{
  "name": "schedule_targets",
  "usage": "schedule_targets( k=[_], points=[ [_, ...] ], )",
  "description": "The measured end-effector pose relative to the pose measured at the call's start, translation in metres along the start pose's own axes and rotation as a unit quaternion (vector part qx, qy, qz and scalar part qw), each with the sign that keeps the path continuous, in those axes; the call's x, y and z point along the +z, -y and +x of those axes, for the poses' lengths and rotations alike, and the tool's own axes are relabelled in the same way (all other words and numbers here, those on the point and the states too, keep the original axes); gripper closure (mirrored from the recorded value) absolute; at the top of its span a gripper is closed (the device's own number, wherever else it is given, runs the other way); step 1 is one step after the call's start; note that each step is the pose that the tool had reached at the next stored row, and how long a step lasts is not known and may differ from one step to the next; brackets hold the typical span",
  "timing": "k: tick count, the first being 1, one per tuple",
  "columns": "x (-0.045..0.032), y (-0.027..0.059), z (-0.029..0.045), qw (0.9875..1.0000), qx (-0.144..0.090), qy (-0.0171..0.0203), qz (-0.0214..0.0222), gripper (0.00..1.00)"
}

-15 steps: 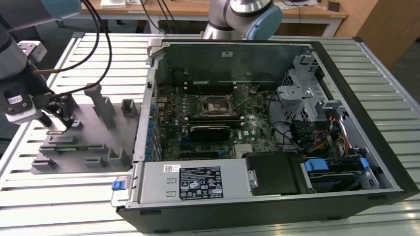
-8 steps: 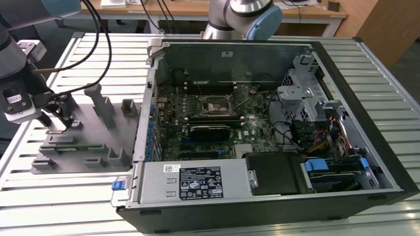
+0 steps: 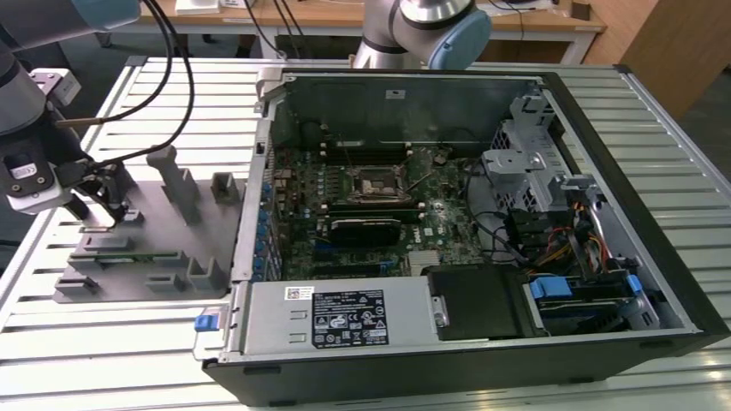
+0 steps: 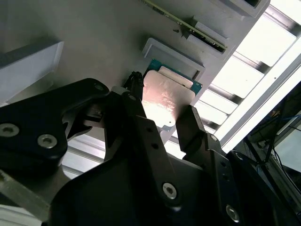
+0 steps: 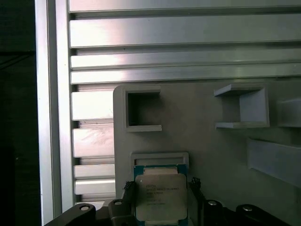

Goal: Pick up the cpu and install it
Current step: 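Pick up the cpu and move it towards the insertion slot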

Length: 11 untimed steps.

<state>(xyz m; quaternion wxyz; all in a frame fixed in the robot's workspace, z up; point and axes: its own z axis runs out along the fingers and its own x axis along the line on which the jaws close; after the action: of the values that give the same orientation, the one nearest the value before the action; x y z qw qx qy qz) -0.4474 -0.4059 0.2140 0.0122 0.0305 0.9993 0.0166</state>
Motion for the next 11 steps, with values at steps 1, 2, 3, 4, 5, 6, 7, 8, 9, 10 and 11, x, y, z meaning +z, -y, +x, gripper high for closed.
schedule_targets(
  k=[1, 2, 3, 4, 5, 6, 7, 8, 9, 10, 11],
  points=[
    [-0.0003, 0.0000, 0.0000, 1.0000, 0.000, 0.0000, 0.0000, 0.47],
    [-0.0009, 0.0000, 0.0000, 1.0000, 0.000, -0.0001, 0.0001, 0.47],
    [-0.0016, 0.0000, 0.0000, 1.0000, 0.000, 0.0000, 0.0001, 0.47],
    [-0.0021, -0.0001, 0.0000, 1.0000, 0.000, 0.0001, 0.0000, 0.47],
    [-0.0028, -0.0001, -0.0001, 1.0000, 0.000, 0.0000, 0.0000, 0.47],
    [-0.0035, -0.0001, -0.0001, 1.0000, 0.000, 0.0001, 0.0000, 0.47],
    [-0.0043, -0.0002, -0.0001, 1.0000, 0.000, 0.0001, 0.0000, 0.47],
    [-0.0052, -0.0002, -0.0001, 1.0000, 0.000, 0.0001, 0.0000, 0.47],
    [-0.0062, -0.0002, -0.0002, 1.0000, 0.000, 0.0000, 0.0000, 0.47],
    [-0.0073, -0.0003, -0.0002, 1.0000, 0.000, 0.0000, 0.0000, 0.47],
    [-0.0084, -0.0003, -0.0002, 1.0000, 0.000, 0.0000, 0.0000, 0.47]
  ],
)
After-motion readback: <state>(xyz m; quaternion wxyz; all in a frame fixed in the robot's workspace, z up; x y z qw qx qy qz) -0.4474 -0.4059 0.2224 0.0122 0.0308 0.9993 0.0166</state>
